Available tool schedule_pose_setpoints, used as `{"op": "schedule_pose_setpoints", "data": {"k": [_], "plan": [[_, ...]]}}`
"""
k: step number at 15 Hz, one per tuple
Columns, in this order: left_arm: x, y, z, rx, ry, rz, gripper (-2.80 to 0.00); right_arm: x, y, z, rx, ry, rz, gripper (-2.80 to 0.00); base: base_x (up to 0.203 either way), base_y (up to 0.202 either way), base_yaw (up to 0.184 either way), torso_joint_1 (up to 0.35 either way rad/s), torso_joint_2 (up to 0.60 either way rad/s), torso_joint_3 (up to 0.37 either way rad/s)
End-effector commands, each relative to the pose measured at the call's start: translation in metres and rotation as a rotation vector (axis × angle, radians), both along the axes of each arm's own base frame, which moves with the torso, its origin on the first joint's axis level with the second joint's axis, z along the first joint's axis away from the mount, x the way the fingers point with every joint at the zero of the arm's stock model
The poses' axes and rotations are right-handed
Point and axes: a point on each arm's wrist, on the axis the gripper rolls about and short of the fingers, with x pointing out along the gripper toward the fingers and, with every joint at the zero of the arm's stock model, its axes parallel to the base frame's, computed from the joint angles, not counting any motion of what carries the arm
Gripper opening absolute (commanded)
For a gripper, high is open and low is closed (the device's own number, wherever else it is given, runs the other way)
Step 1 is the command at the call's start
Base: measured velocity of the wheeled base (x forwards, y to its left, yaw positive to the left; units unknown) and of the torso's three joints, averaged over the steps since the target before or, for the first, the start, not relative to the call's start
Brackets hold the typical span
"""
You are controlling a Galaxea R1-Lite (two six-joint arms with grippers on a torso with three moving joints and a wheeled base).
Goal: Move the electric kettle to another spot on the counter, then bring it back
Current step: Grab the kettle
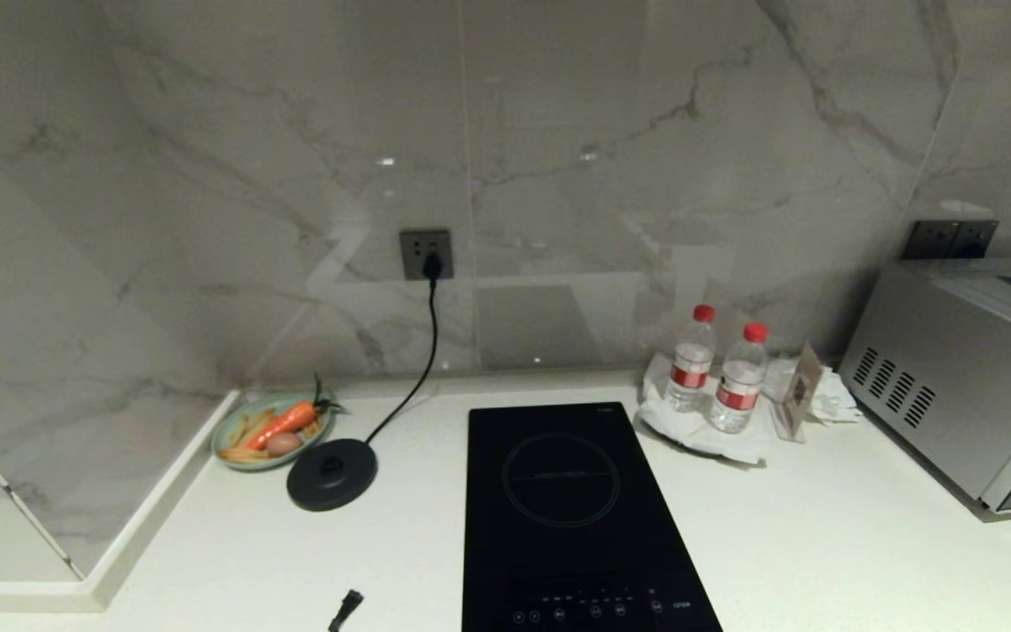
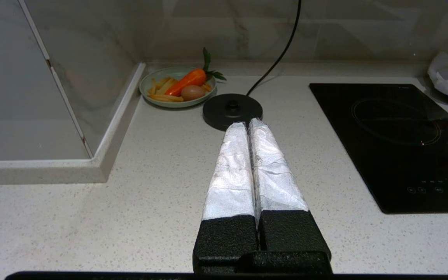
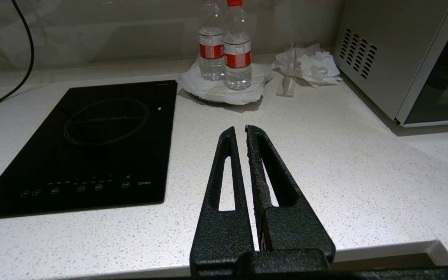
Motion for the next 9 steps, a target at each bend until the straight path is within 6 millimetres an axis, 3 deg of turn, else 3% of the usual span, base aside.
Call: {"op": "schedule_pose_setpoints", "data": {"k": [1, 9], "plan": [[0.0001, 0.0, 0.0, 0.0, 0.001, -0.001, -2.8, 0.0, 0.0, 0.0, -0.001, 0.0, 0.0, -2.8, 0.0, 0.0, 0.0, 0.0, 0.0, 0.0], [0.0001, 0.0, 0.0, -0.001, 0.001, -0.001, -2.8, 0.0, 0.0, 0.0, -0.002, 0.0, 0.0, -2.8, 0.0, 0.0, 0.0, 0.0, 0.0, 0.0]]}}
